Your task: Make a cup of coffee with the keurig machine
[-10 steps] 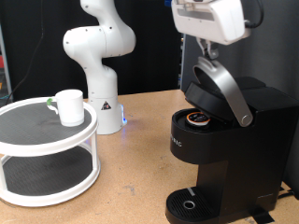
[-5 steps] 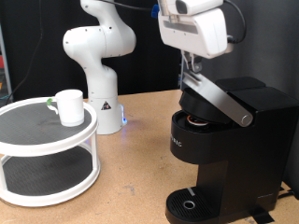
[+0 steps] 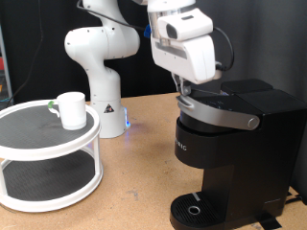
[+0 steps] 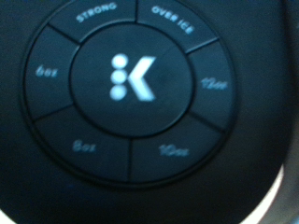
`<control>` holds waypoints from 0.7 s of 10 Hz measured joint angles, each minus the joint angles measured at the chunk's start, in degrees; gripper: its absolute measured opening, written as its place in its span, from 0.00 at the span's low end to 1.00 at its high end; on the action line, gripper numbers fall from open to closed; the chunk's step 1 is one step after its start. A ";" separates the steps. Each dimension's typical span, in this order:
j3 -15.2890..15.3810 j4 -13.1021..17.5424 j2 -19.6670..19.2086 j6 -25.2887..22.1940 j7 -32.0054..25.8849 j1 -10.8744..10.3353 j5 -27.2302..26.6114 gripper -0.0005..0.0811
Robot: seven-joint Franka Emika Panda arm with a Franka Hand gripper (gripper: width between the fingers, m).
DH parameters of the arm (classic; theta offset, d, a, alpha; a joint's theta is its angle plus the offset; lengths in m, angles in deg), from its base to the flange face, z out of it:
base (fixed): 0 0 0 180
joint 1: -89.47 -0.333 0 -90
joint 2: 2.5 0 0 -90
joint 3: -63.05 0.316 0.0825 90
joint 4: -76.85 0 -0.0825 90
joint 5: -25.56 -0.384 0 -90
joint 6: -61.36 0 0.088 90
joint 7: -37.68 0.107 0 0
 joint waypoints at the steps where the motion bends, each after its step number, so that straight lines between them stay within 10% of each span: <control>1: -0.03 -1.13 -0.04 1.20 0.00 0.05 0.48 0.01; 7: 0.11 -5.38 -0.34 6.52 0.75 0.12 1.60 0.01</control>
